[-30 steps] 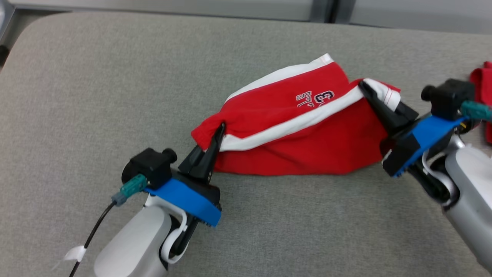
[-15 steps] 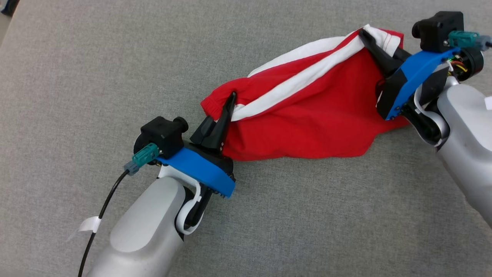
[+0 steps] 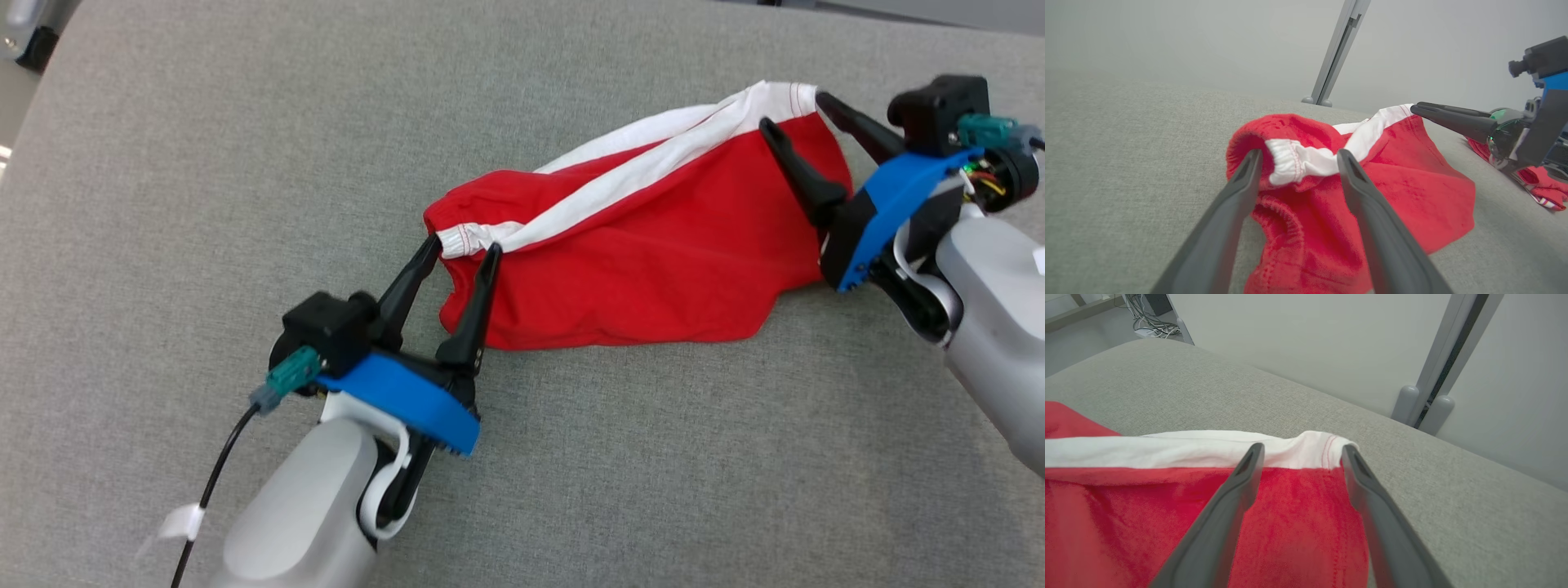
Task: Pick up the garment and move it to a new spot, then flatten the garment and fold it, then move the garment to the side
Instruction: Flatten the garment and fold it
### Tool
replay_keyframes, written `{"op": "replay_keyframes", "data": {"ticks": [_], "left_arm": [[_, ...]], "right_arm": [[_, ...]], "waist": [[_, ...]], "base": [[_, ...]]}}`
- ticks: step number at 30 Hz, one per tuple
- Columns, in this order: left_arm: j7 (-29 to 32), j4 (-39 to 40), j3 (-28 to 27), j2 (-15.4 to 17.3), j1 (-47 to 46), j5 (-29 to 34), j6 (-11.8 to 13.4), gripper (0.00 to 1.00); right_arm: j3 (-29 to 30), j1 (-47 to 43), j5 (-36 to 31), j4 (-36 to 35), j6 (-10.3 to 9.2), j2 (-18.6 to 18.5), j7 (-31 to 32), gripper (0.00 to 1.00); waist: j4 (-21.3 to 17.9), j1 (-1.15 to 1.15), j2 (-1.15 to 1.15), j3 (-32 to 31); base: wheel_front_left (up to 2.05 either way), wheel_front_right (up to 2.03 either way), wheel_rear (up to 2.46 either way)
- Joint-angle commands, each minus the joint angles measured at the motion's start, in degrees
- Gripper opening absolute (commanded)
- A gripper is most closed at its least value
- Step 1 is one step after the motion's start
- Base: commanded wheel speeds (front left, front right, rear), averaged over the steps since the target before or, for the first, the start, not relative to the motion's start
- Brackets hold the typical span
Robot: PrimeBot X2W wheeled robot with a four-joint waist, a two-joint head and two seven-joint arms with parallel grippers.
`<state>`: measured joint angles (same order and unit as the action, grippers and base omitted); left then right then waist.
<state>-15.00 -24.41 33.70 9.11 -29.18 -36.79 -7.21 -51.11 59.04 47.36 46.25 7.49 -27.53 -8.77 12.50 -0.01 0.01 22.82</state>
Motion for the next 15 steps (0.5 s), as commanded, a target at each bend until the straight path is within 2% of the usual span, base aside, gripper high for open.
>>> {"op": "replay_keyframes", "data": {"ticks": [1,7,10,15], "left_arm": [[-0.2,0.3,-0.4,0.5,0.7,0.3,-0.4,1.00],[-0.2,4.4,-3.9,2.7,6.7,2.5,-0.4,1.00],[-0.2,7.8,-8.0,3.2,9.1,4.9,0.9,1.00],[-0.2,14.4,-16.9,1.4,13.2,10.6,3.0,1.00]], "right_arm": [[-0.2,-0.9,0.3,0.2,0.02,-0.5,-0.4,1.00],[-3.1,-3.8,2.9,0.9,0.02,-3.0,-2.0,1.00],[-3.9,-4.6,3.6,1.6,0.02,-3.6,-2.5,1.00],[-5.0,-5.4,4.6,3.9,0.02,-3.7,-2.0,1.00]], "waist": [[-0.4,0.01,-0.01,-0.6],[-0.1,0.01,-0.01,-3.3],[0.4,0.01,-0.01,-4.0],[1.4,0.01,-0.01,-4.7]], "base": [[0.00,0.00,0.00],[0.00,0.00,0.00],[0.00,0.00,0.00],[0.00,0.00,0.00]]}}
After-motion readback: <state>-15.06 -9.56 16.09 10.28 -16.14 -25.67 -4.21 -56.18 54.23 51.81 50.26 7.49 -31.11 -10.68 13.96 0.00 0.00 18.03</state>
